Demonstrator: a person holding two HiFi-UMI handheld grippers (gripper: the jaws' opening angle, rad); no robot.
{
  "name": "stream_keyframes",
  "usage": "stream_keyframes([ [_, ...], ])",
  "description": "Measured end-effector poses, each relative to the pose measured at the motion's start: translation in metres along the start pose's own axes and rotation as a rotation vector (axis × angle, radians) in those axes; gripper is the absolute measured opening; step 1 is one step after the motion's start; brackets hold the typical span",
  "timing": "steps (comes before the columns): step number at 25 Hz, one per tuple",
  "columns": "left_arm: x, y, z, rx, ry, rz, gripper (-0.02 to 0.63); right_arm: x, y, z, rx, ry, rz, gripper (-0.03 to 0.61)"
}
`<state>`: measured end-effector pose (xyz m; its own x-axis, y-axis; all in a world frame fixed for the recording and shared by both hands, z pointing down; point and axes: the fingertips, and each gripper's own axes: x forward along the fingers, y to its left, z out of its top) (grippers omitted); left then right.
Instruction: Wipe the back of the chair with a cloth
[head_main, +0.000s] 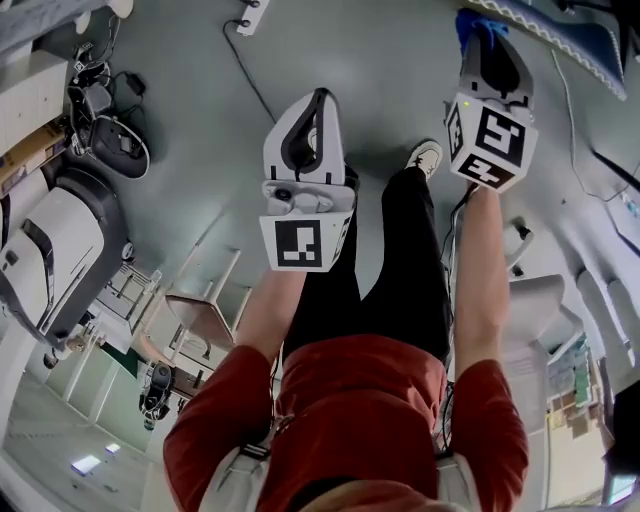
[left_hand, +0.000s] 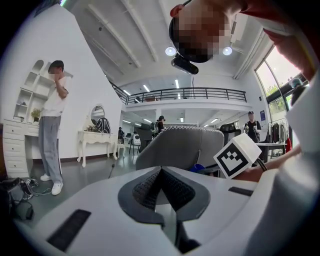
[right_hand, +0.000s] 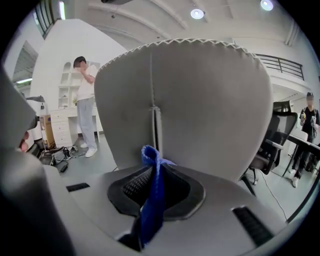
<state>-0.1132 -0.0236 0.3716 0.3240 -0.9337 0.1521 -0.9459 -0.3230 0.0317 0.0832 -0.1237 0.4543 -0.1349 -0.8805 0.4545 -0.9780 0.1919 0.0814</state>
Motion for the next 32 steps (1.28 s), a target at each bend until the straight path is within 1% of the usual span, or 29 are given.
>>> stream_keyframes([
  [4,-0.010,0.030,-0.003,-0.011,-0.002,0.043,0.014,0.011,0.036,0.008,-0.037,-0.008,0.035,0.048],
  [10,-0.028,0.066,-0.007,-0.040,0.003,0.085,0.014,0.028,0.090,0.027,-0.043,-0.023,0.090,0.048],
  [18,-0.042,0.106,-0.014,-0.043,0.014,0.125,0.014,0.046,0.145,0.040,-0.065,-0.025,0.138,0.048],
  [21,-0.043,0.116,-0.018,-0.042,0.022,0.131,0.014,0.050,0.152,0.039,-0.066,-0.022,0.138,0.048],
  [24,-0.043,0.116,-0.019,-0.039,0.024,0.125,0.014,0.049,0.152,0.038,-0.063,-0.022,0.139,0.048],
  [29,-0.033,0.098,-0.018,-0.038,0.022,0.097,0.014,0.044,0.144,0.034,-0.051,-0.024,0.144,0.049],
  [32,-0.027,0.084,-0.021,-0.028,0.030,0.070,0.013,0.037,0.131,0.027,-0.034,-0.024,0.133,0.048],
])
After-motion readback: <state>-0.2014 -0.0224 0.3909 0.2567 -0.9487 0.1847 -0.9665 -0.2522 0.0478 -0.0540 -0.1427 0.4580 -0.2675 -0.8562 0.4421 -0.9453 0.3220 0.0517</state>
